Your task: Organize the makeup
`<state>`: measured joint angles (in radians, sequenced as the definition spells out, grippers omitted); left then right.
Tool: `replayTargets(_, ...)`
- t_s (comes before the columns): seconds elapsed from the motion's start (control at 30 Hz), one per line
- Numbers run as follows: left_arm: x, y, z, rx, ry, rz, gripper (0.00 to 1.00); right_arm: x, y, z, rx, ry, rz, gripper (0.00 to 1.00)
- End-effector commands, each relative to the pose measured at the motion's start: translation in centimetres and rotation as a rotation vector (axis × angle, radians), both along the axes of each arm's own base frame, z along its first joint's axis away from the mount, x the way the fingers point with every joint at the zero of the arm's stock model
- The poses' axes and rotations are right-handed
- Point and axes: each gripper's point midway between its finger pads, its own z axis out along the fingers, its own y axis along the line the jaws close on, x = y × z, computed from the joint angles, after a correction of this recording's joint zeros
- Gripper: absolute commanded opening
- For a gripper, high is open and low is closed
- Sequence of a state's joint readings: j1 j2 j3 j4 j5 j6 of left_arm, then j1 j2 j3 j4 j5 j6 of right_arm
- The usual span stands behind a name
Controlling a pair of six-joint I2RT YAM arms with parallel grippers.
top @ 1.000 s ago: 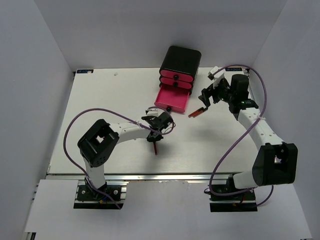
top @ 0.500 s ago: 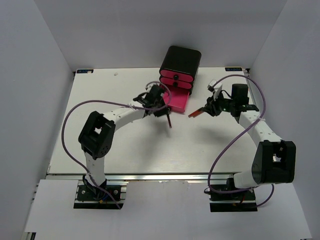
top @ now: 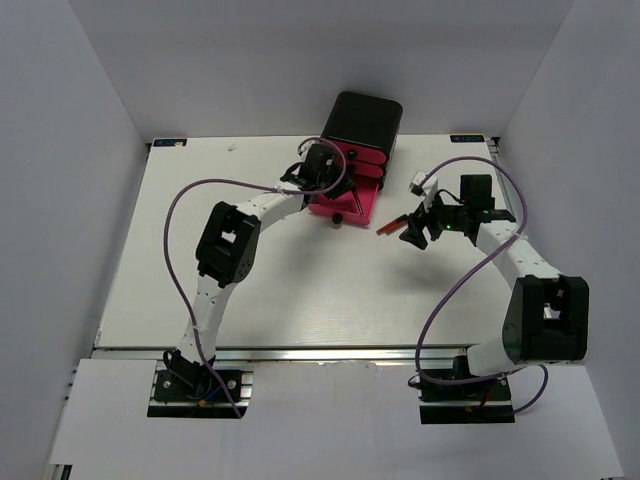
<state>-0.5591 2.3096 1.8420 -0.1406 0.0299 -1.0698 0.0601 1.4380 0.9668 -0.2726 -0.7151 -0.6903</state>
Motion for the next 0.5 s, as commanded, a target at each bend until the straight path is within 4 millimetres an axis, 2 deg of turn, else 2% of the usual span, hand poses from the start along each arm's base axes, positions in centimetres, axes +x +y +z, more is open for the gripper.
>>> replayTargets(0.0,1.0,0.0,2.9,-0.036,-0.036,0.031,0.44,-0.2,0.4,0.0,-0.019,-0.020,0.100,0.79)
replayTargets(0.03,1.3,0.5,2.9,-0.026,-0.041,0.052,0.53,-0.1,0.2,-0.1,-0.028,-0.024,0.098,0.79)
replayTargets(0.1,1.3,1.0,2.9,-0.021,-0.045,0.066,0.57,0.2,0.1,-0.5,-0.044,-0.035,0.099,0.80)
replayTargets(0.13,1.3,1.0,3.3,-0.029,-0.059,0.068,0.63,0.3,0.0,-0.5,-0.050,-0.044,0.103,0.80)
replayTargets(0.23,1.4,1.1,4.6,-0.038,-0.089,0.067,0.69,0.8,-0.2,-1.4,-0.084,-0.059,0.127,0.80)
replayTargets(0.3,1.3,1.3,5.4,-0.037,-0.108,0.067,0.70,1.6,-0.5,-2.1,-0.117,-0.059,0.147,0.79)
replayTargets(0.37,1.1,1.7,7.2,-0.034,-0.145,0.065,0.68,3.1,-0.9,-3.0,-0.187,-0.104,0.211,0.76)
replayTargets(0.4,1.1,1.9,7.8,-0.031,-0.165,0.069,0.65,3.0,-1.1,-3.7,-0.213,-0.095,0.246,0.72)
replayTargets(0.47,0.3,2.9,9.5,-0.019,-0.201,0.068,0.55,4.5,-1.7,-4.7,-0.313,-0.168,0.355,0.68)
